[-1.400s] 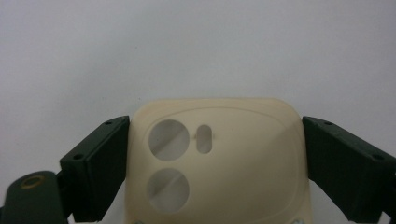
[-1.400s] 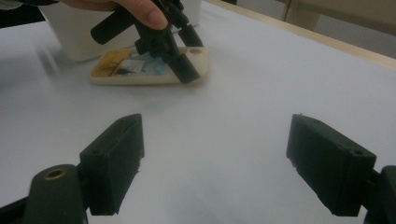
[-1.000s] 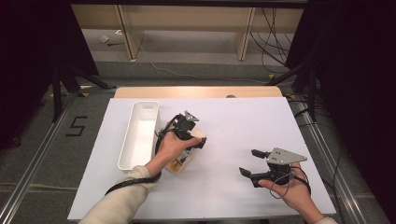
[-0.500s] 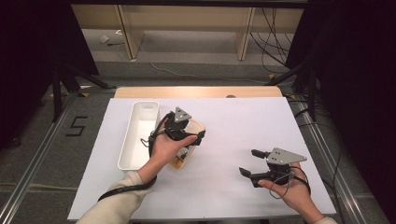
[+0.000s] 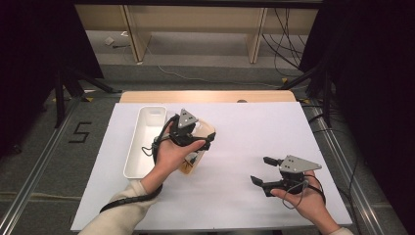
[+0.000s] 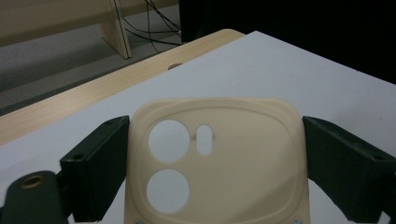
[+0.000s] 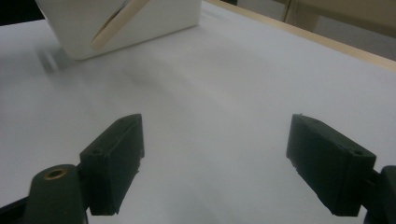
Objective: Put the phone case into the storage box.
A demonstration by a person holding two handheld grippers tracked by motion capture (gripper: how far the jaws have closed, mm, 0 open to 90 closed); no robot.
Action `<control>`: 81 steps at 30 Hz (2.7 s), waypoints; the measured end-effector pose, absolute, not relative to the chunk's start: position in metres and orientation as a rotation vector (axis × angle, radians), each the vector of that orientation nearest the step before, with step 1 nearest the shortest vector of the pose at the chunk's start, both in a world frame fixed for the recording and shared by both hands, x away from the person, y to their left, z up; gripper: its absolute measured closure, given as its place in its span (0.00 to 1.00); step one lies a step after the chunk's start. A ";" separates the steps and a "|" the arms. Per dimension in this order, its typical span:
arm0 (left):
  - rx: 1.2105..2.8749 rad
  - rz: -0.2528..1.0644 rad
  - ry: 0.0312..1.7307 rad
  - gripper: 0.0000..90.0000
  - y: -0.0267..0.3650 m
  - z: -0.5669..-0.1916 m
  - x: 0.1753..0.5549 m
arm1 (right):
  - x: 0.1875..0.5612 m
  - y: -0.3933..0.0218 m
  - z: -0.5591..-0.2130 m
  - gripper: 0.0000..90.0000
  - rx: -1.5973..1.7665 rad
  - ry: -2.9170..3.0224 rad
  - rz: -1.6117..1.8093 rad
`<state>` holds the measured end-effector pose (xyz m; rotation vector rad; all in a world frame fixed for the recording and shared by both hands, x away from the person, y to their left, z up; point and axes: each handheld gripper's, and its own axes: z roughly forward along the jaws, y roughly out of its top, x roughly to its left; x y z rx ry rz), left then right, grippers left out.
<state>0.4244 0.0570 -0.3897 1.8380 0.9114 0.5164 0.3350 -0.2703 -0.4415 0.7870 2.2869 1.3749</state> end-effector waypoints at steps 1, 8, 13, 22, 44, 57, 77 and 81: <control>1.838 0.516 0.911 0.12 0.057 -0.390 0.424 | 0.335 -0.270 -0.442 0.22 0.786 2.286 1.375; 1.820 0.528 0.904 0.13 0.057 -0.385 0.423 | 0.335 -0.270 -0.442 0.22 0.785 2.286 1.375; 1.815 0.537 0.906 0.13 0.057 -0.384 0.423 | 0.335 -0.271 -0.442 0.22 0.787 2.285 1.377; 1.798 0.553 0.902 0.13 0.058 -0.380 0.422 | 0.335 -0.272 -0.441 0.22 0.787 2.277 1.377; 1.760 0.593 0.890 0.12 0.064 -0.366 0.420 | 0.335 -0.272 -0.441 0.22 0.789 2.279 1.384; 1.747 0.611 0.886 0.12 0.067 -0.360 0.419 | 0.335 -0.271 -0.442 0.23 0.791 2.280 1.385; 1.712 0.632 0.899 0.12 0.077 -0.350 0.420 | 0.335 -0.271 -0.442 0.23 0.793 2.280 1.385; 1.704 0.638 0.899 0.12 0.078 -0.348 0.420 | 0.335 -0.271 -0.442 0.23 0.793 2.281 1.386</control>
